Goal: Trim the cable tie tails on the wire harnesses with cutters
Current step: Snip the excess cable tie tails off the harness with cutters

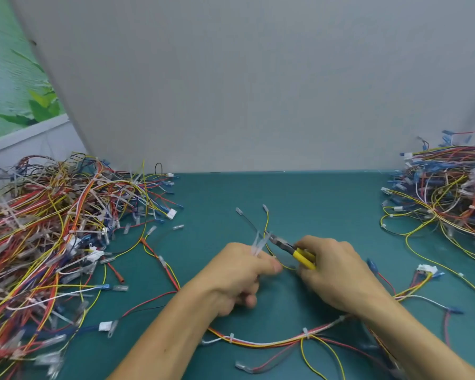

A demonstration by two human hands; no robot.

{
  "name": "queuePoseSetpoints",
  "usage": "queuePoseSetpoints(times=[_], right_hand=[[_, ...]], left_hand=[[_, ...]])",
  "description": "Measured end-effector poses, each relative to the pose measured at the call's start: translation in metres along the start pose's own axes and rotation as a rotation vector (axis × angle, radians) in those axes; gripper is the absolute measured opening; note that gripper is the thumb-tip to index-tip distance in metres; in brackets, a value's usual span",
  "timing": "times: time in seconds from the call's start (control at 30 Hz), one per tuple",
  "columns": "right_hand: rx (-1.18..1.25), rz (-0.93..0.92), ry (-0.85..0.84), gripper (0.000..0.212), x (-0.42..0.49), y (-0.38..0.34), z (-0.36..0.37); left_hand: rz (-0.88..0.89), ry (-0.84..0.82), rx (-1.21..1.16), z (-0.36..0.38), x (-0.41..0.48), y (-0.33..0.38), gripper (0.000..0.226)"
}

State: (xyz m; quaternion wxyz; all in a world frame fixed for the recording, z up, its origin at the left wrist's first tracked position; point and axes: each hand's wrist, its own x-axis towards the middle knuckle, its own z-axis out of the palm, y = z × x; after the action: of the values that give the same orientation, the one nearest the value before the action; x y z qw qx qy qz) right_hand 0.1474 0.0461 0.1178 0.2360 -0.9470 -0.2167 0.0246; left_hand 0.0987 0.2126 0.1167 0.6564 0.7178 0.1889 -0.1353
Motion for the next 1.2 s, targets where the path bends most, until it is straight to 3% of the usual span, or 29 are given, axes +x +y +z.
queuePoseSetpoints(times=[0.1, 0.2, 0.33, 0.47, 0.6, 0.83, 1.0, 1.2], right_hand=[[0.074, 0.042, -0.007, 0.023, 0.000, 0.003, -0.003], [0.201, 0.035, -0.012, 0.017, 0.001, 0.007, -0.010], [0.301, 0.050, -0.051, 0.012, 0.001, 0.011, -0.014], [0.414, 0.063, -0.147, 0.012, 0.002, 0.013, -0.013], [0.457, 0.060, -0.203, 0.015, 0.004, 0.015, -0.014], [0.038, -0.057, -0.164, 0.013, -0.001, 0.010, -0.011], [-0.275, -0.030, -0.163, 0.030, -0.005, 0.006, -0.018], [-0.359, -0.125, -0.152, 0.038, -0.011, -0.002, -0.022]], left_hand=[[-0.015, -0.012, 0.169, 0.004, -0.001, -0.005, 0.005], [0.026, 0.047, 0.025, 0.010, 0.004, -0.007, 0.010], [0.220, 0.206, -0.077, 0.012, 0.013, -0.012, 0.021], [0.440, 0.314, 0.181, -0.001, 0.017, -0.014, 0.022], [0.605, 0.279, 0.320, -0.018, 0.018, -0.016, 0.022], [0.854, 0.219, 0.482, -0.017, 0.015, -0.013, 0.019], [0.697, 0.207, 0.567, -0.019, 0.020, -0.021, 0.023], [0.646, 0.240, 0.590, -0.019, 0.021, -0.019, 0.027]])
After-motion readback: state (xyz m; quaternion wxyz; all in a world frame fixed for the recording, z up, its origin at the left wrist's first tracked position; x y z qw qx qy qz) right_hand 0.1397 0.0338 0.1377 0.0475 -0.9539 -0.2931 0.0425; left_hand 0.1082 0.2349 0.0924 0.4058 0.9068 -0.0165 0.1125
